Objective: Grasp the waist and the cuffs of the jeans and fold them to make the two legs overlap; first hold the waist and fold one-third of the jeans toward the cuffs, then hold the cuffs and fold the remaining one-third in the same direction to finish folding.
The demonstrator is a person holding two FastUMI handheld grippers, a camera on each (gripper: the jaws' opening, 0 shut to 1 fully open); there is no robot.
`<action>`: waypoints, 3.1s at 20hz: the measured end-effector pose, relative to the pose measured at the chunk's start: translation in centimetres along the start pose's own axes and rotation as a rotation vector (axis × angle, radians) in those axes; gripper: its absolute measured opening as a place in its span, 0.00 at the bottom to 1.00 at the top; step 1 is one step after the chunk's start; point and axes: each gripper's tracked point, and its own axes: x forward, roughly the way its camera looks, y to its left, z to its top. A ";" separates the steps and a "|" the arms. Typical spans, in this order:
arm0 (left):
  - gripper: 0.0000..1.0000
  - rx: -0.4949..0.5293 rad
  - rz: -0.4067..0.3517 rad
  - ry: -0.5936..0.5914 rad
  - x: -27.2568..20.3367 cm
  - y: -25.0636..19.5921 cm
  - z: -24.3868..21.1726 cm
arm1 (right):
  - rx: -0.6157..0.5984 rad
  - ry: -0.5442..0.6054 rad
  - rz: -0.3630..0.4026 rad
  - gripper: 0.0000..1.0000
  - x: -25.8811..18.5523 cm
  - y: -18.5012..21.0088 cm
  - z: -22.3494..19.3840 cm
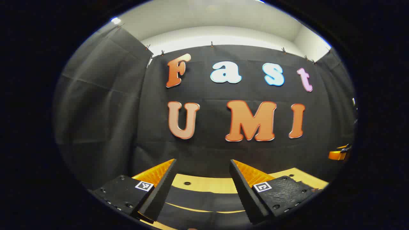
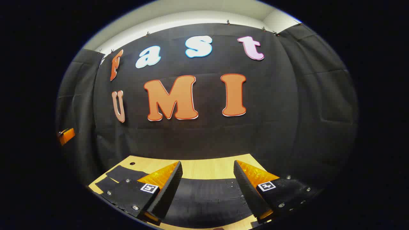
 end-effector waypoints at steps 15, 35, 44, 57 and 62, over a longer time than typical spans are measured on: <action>0.96 -0.057 -0.072 0.090 6.5 -1.8 -3.4 | -0.061 0.010 -0.035 0.97 3.1 0.2 -0.6; 0.98 -0.517 0.152 0.538 4.3 12.7 -21.8 | 0.039 0.128 0.062 0.98 5.9 8.9 -4.5; 0.98 -1.011 0.405 0.917 -2.2 12.9 -38.5 | 0.131 0.266 0.089 0.97 5.9 9.4 -8.1; 0.99 -1.139 0.547 1.058 -4.1 11.8 -45.2 | 0.203 0.309 0.076 0.98 5.7 8.7 -8.2; 0.96 -1.216 0.549 1.015 -1.9 11.2 -45.6 | 0.208 0.331 0.065 0.98 6.6 8.1 -8.6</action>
